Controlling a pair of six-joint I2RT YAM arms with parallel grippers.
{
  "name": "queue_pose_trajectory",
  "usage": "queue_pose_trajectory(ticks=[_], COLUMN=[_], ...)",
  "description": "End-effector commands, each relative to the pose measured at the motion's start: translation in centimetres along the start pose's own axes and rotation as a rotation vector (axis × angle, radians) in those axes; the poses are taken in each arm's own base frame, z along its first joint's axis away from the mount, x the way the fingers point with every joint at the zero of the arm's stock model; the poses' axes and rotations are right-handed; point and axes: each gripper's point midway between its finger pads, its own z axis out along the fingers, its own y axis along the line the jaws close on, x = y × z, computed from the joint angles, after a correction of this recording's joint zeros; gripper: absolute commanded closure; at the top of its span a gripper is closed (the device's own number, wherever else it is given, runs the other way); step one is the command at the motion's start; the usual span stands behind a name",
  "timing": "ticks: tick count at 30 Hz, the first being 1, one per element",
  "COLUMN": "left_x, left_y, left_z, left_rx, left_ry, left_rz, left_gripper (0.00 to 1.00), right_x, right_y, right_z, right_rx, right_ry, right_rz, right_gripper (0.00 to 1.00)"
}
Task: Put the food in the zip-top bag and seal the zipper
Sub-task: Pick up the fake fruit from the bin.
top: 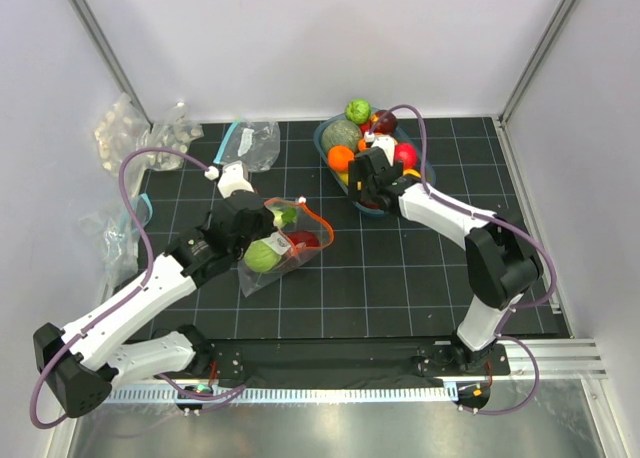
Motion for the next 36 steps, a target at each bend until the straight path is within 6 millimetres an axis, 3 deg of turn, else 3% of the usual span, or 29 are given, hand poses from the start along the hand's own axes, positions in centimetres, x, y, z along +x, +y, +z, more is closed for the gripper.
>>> queue_pose_trajectory(ticks=[1, 18, 29, 32, 36], left_x=[-1.8, -1.8, -1.7, -1.7, -1.6], left_y=[-1.3, -1.4, -1.4, -1.4, -1.5], left_z=[-0.4, -0.3, -0.3, -0.2, -0.2], left_rx=[0.041, 0.040, 0.040, 0.041, 0.046], left_ry=[-0.050, -0.049, -0.045, -0.044, -0.040], left_rz=[-0.040, -0.039, -0.036, -0.036, -0.036], left_gripper=[0.98, 0.99, 0.99, 0.98, 0.99], right_x=[-3.3, 0.1, 1.9, 2.1, 1.5], right_y=[-0.5, 0.1, 0.6, 1.1, 1.6], right_z=[-0.8, 3.7, 5.2, 5.3, 4.3], right_rx=[0.012, -0.067, -0.075, -0.096, -0.138], right_ry=[-0.081, 0.103, 0.185, 0.205, 0.201], right_rz=[0.066, 0.098, 0.078, 0.073, 0.081], right_gripper=[0.12, 0.13, 0.19, 0.28, 0.52])
